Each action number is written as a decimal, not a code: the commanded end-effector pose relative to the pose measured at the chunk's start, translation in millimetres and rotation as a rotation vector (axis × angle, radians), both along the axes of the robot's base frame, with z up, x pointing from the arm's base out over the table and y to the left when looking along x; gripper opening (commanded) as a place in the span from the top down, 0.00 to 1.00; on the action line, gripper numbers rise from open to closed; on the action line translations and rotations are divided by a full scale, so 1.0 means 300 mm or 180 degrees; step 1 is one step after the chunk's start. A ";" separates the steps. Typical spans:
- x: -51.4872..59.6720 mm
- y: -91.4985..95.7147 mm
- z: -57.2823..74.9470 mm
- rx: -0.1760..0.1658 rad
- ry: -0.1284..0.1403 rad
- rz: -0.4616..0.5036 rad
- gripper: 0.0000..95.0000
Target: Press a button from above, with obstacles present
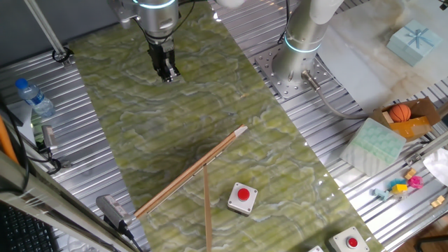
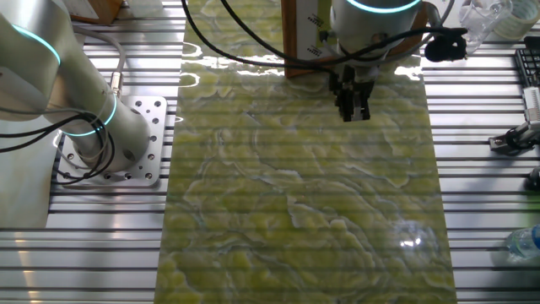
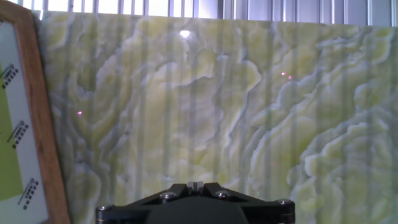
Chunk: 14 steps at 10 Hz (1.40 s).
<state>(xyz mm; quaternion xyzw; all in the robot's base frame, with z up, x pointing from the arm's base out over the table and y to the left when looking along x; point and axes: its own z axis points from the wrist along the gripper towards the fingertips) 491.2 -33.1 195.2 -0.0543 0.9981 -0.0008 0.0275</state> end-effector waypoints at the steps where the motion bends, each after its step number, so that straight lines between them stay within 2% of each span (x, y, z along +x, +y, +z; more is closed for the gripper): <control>1: -0.006 -0.016 0.010 0.0006 0.0002 0.0017 1.00; 9: -0.007 -0.021 0.014 -0.0009 -0.0014 -0.0069 1.00; 12: -0.007 -0.021 0.014 -0.0108 -0.0011 -0.0046 1.00; 14: -0.006 -0.021 0.015 -0.0115 -0.0010 -0.0019 1.00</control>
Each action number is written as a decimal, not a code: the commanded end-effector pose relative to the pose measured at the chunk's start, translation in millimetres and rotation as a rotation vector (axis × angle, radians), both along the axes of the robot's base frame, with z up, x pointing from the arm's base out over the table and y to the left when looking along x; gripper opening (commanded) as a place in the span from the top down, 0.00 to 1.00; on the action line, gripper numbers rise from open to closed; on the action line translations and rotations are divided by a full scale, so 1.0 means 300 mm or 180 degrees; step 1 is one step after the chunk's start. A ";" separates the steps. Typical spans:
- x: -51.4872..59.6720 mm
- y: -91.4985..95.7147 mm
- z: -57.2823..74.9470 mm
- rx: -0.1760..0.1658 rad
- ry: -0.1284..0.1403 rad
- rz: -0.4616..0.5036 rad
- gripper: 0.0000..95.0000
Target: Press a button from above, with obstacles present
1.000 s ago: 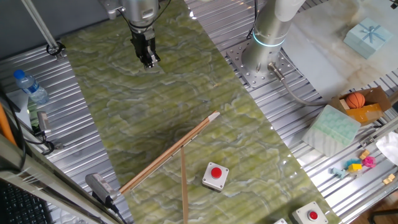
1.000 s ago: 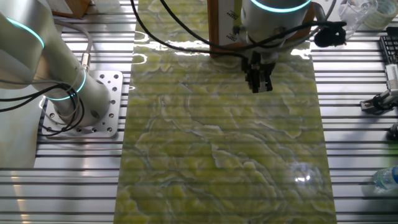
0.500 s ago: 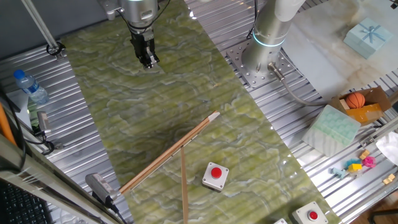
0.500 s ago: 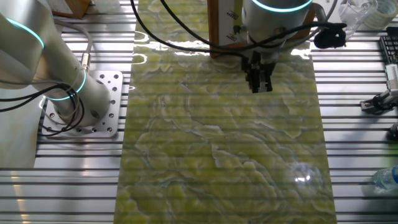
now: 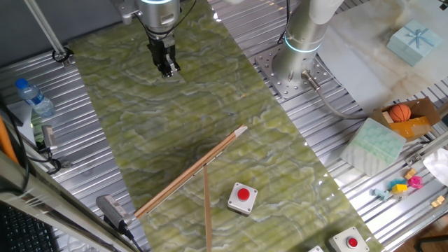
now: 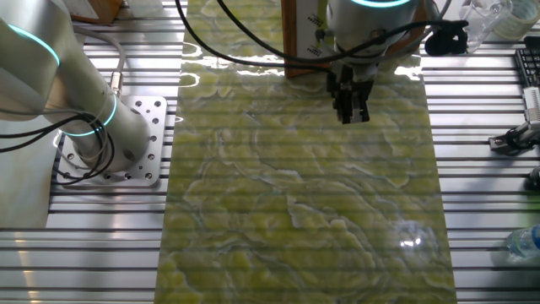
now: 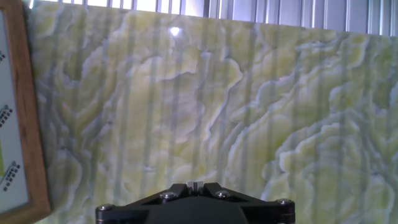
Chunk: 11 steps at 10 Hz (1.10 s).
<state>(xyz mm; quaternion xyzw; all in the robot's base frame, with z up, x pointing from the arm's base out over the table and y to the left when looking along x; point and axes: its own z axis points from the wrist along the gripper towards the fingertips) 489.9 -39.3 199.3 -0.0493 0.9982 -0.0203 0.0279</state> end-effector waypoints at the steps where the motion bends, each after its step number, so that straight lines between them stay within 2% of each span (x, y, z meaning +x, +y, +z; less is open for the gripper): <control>1: -0.001 0.000 0.001 0.0007 0.0003 0.0022 1.00; 11: 0.031 0.039 0.032 0.0015 -0.0017 0.0053 1.00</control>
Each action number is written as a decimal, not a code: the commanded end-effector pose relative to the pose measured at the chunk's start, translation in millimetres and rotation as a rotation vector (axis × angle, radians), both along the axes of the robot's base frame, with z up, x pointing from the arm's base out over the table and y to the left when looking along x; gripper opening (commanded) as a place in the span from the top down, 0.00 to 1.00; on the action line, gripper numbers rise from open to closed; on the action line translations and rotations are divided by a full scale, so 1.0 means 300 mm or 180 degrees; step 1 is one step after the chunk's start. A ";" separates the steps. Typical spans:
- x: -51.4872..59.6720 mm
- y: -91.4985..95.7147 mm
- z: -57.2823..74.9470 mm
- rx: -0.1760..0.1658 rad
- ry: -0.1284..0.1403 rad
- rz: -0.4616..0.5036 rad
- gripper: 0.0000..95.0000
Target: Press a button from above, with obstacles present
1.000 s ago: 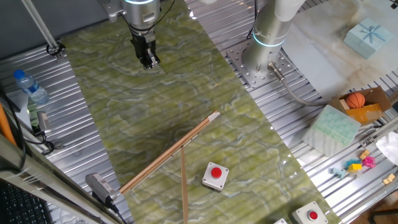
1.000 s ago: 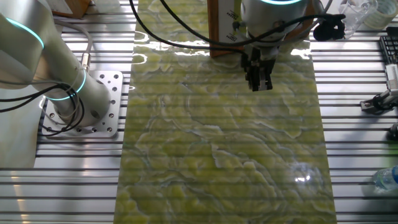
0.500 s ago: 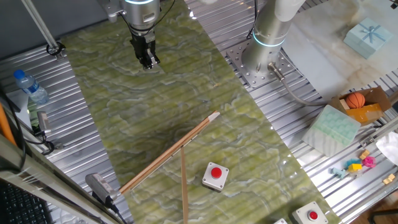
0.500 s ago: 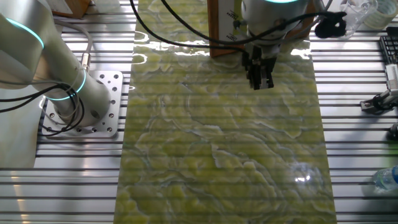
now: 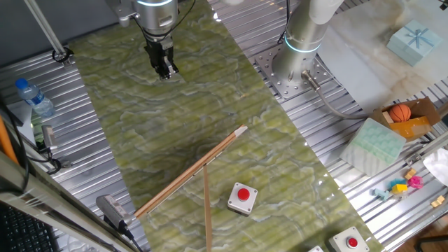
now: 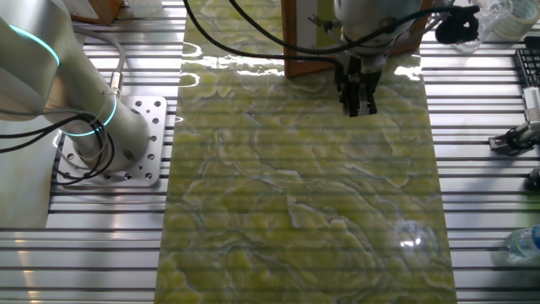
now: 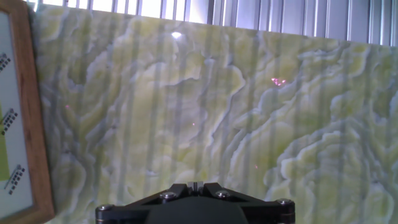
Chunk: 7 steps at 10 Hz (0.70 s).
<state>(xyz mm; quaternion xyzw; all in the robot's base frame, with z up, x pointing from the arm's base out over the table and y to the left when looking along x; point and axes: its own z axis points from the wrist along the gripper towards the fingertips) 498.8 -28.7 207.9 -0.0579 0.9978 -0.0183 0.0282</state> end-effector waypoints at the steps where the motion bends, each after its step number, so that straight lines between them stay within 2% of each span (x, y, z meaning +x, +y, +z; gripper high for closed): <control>1: 0.003 0.009 0.007 0.0016 -0.0035 -0.0002 1.00; 7: 0.026 0.083 0.023 0.0024 -0.0054 -0.0075 1.00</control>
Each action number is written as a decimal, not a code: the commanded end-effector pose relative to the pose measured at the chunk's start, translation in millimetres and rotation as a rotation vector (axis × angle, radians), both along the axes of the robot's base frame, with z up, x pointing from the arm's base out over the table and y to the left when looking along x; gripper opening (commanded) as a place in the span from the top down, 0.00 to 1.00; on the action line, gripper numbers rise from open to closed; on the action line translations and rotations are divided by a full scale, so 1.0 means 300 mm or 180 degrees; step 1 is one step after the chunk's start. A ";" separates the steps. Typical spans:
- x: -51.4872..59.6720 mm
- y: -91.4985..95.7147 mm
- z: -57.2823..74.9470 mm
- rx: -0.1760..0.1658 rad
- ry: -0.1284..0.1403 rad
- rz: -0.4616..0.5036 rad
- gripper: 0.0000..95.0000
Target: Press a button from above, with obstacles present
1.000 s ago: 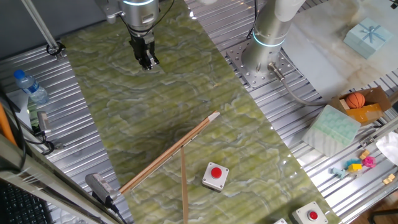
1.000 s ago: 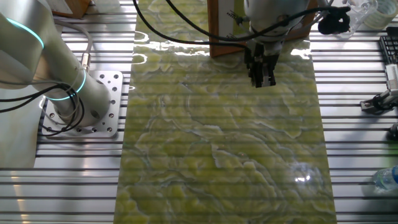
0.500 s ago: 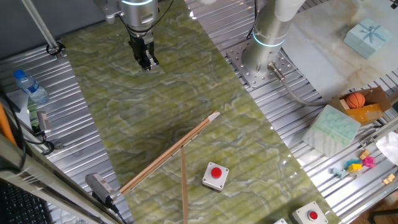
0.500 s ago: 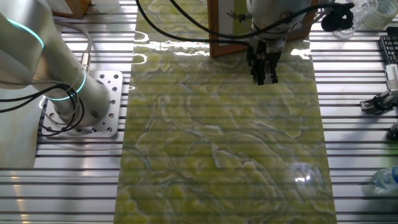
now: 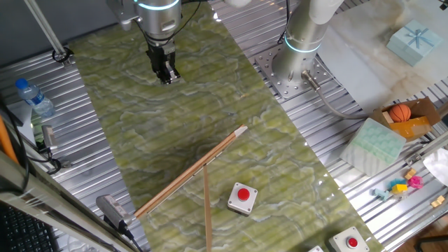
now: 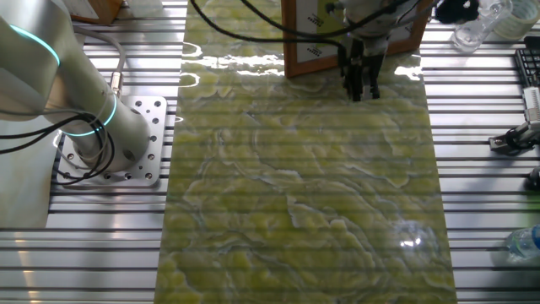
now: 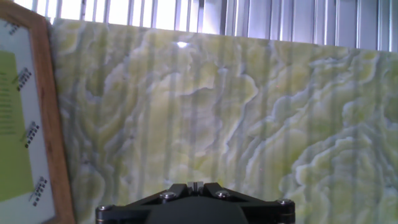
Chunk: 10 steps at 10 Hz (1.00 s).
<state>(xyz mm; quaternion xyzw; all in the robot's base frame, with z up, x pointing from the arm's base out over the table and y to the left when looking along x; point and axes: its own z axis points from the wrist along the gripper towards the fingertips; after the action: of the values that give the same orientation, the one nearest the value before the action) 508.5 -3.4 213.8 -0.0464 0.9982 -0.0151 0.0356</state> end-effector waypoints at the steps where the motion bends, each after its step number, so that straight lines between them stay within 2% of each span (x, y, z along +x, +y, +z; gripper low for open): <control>1: -0.005 0.032 0.015 0.0010 -0.0008 -0.0031 1.00; 4: -0.005 0.116 0.030 -0.0007 -0.0011 -0.0092 1.00; 6: -0.001 0.153 0.050 -0.0015 -0.0002 -0.0020 1.00; 10: 0.005 0.166 0.055 0.0051 0.0013 0.0012 1.00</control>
<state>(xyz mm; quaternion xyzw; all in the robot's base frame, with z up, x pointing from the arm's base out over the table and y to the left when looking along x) 510.7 46.6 230.2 -0.0478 0.9983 -0.0061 0.0336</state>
